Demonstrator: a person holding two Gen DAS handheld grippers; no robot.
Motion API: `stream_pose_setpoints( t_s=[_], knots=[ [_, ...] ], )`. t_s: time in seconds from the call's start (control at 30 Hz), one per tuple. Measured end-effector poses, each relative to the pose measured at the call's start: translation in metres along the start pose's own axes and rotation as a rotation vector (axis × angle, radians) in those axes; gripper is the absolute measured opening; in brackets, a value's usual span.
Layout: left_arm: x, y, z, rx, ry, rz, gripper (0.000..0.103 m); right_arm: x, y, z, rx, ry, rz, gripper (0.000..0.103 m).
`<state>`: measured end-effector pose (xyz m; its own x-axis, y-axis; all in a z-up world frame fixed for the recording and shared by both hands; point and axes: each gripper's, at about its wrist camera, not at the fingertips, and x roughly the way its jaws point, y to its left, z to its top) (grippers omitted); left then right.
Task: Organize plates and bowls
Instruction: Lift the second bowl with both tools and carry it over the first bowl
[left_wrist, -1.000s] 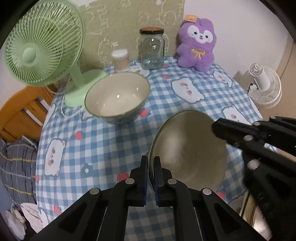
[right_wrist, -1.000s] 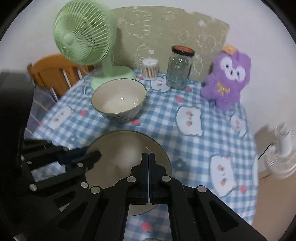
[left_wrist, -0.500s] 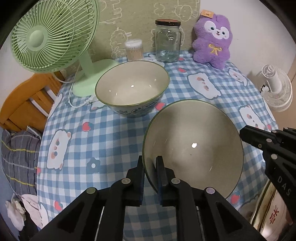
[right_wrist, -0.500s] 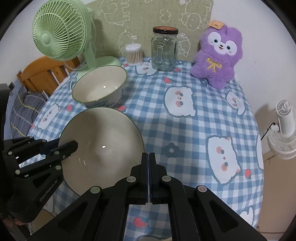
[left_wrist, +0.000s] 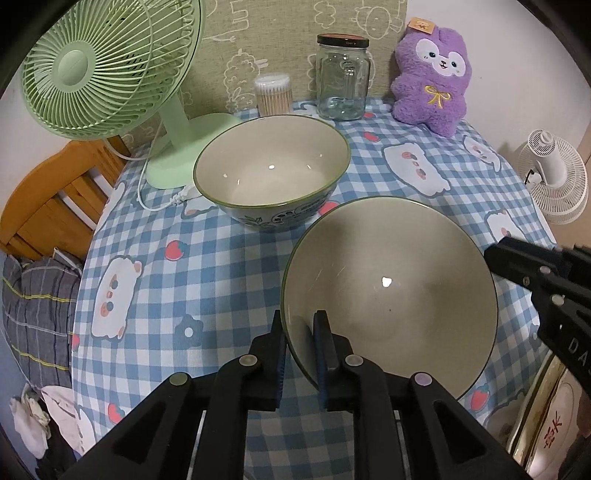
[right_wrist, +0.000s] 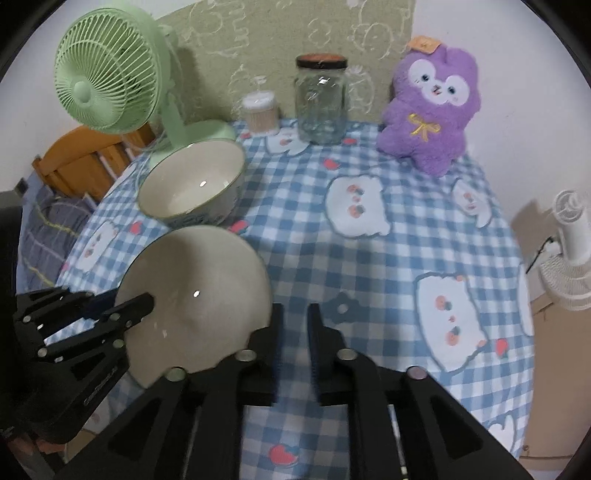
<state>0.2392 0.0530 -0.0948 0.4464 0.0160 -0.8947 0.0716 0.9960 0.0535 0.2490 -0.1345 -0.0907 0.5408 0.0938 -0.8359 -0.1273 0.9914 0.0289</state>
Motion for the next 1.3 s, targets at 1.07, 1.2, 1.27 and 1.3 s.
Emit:
stream_pose_setpoints(
  t_s=[1.07, 1.2, 1.27, 1.3],
  knots=[
    [0.001, -0.002, -0.002, 0.031, -0.028, -0.006, 0.011, 0.019, 0.013, 0.0, 0.021, 0.069, 0.068, 0.009],
    [-0.006, -0.002, -0.004, 0.03, -0.038, -0.006, 0.011, 0.011, 0.013, -0.001, 0.018, 0.059, 0.065, 0.009],
    [-0.01, -0.001, -0.004, 0.027, -0.042, -0.008, 0.011, 0.005, 0.015, -0.001, 0.012, 0.051, 0.06, 0.009],
    [-0.014, -0.002, -0.005, 0.027, -0.046, -0.008, 0.011, 0.003, 0.015, -0.001, 0.008, 0.048, 0.058, 0.009]
  ],
)
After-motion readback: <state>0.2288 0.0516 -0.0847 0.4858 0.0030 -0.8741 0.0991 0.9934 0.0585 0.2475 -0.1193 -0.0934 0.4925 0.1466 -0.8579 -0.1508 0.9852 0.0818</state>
